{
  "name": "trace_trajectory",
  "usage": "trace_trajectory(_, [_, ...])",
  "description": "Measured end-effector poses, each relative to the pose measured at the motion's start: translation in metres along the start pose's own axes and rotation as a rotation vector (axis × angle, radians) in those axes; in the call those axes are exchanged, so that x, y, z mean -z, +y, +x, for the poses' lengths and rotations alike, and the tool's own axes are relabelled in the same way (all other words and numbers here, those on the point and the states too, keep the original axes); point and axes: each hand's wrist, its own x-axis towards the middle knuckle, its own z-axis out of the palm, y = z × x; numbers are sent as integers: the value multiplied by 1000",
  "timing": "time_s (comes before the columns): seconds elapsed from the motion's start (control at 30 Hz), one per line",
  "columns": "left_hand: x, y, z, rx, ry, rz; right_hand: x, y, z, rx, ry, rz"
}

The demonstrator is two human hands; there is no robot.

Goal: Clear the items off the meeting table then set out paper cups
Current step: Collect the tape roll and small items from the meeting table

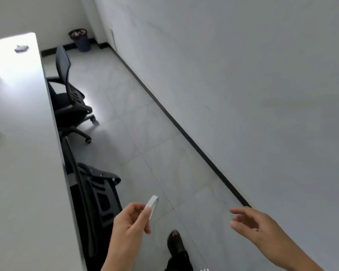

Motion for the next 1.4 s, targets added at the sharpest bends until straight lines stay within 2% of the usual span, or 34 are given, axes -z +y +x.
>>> trace_trajectory(0.17, [-10,72,104,-99,10,12,41,-61,87,51,14,-25])
trace_trajectory(0.3, [-2,99,172,-92,67,-15,60,-103,163,53,-35,-44])
trace_trajectory(0.47, [18,113,263,-14,269,5,83,-164,294,97,-120,-131])
trace_trajectory(0.73, [51,161,370,37,549,-65,86,-345,482,338,-348,-313])
trace_trajectory(0.87, [73,168,405,92,680,-147,62,-424,541,412,-430,-332])
trace_trajectory(1.07, [144,170,473,160,842,-184,-11,-499,615,445,-531,-477])
trace_trajectory(1.23, [235,188,529,118,925,-231,-81,-584,641,457,-599,-558])
trace_trajectory(1.4, [304,204,576,69,973,-287,-135,-669,680,579,-629,-592])
